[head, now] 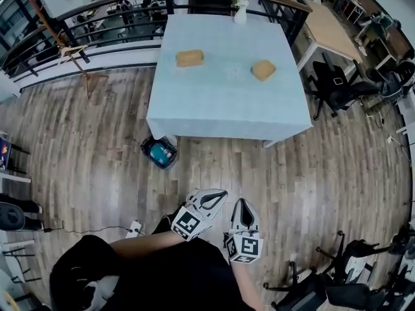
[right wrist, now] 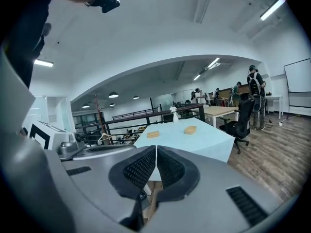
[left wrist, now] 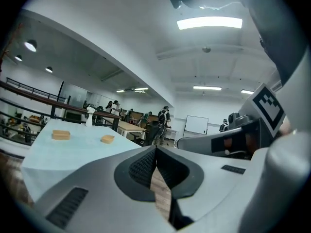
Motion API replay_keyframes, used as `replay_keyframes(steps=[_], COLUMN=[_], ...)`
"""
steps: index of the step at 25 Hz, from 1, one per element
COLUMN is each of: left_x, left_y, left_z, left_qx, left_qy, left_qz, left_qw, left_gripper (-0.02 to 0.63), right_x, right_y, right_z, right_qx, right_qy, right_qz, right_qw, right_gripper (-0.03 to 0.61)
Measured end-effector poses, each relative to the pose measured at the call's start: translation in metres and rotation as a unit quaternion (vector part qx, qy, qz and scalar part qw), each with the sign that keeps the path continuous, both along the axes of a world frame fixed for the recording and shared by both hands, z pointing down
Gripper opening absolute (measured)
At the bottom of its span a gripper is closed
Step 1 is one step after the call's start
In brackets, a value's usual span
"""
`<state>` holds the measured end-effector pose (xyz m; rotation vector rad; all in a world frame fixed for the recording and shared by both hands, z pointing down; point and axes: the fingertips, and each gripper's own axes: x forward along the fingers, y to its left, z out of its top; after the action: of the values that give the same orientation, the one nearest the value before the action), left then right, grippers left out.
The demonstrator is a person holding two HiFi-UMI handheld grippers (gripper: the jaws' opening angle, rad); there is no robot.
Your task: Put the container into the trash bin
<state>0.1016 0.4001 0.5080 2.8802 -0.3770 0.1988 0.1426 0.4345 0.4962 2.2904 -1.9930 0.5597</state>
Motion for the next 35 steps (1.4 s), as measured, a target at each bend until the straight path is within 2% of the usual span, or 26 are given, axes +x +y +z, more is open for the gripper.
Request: replay_keyframes(steps=[4, 7, 11, 13, 15, 20, 27, 29, 35], left_x=[-0.006, -0.014, -0.023, -0.022, -0.023, -0.037, -0.054, -0.057, -0.056], left_y=[-0.079, -0.128, -0.182, -0.203, -0.217, -0.245, -0.265, -0.274, -0.323], left_z=[0.002, 0.003, 0.001, -0.004, -0.007, -0.003, -0.005, -0.005, -0.007], left_qx=[-0.014, -0.019, -0.023, -0.011, 0.003, -0.006, 0.003, 0.001, 0.018], left_qy=[-0.006, -0.007, 0.010, 0.019, 0.021, 0.021, 0.026, 0.035, 0.021], left_qz=[-0.022, -0.040, -0.057, -0.054, -0.052, -0.077, -0.107, -0.118, -0.168], left_qw=[0.9996, 0.9990, 0.9981, 0.9983, 0.9984, 0.9968, 0.9939, 0.9924, 0.9855], left_gripper=[0.014, 0.015, 0.014, 0.014, 0.014, 0.014, 0.014, 0.014, 0.015], right_x=[0.005, 0.004, -0.001, -0.002, -0.005, -0.016, -0.015, -0.015, -0.004], right_y=[-0.080, -0.129, -0.181, -0.203, -0.219, -0.243, -0.259, -0.274, -0.333], right_z=[-0.001, -0.003, -0.001, 0.004, 0.008, 0.007, 0.012, 0.012, 0.010], right_qx=[0.020, 0.023, 0.015, 0.010, 0.006, 0.007, 0.028, 0.031, 0.047], right_qy=[-0.034, -0.031, -0.034, -0.039, -0.037, -0.025, -0.023, -0.022, -0.029], right_qz=[-0.013, -0.028, -0.047, -0.052, -0.058, -0.071, -0.078, -0.089, -0.119], right_qw=[0.999, 0.999, 0.998, 0.998, 0.998, 0.997, 0.996, 0.995, 0.991], right_gripper=[0.035, 0.035, 0.035, 0.035, 0.035, 0.035, 0.034, 0.034, 0.034])
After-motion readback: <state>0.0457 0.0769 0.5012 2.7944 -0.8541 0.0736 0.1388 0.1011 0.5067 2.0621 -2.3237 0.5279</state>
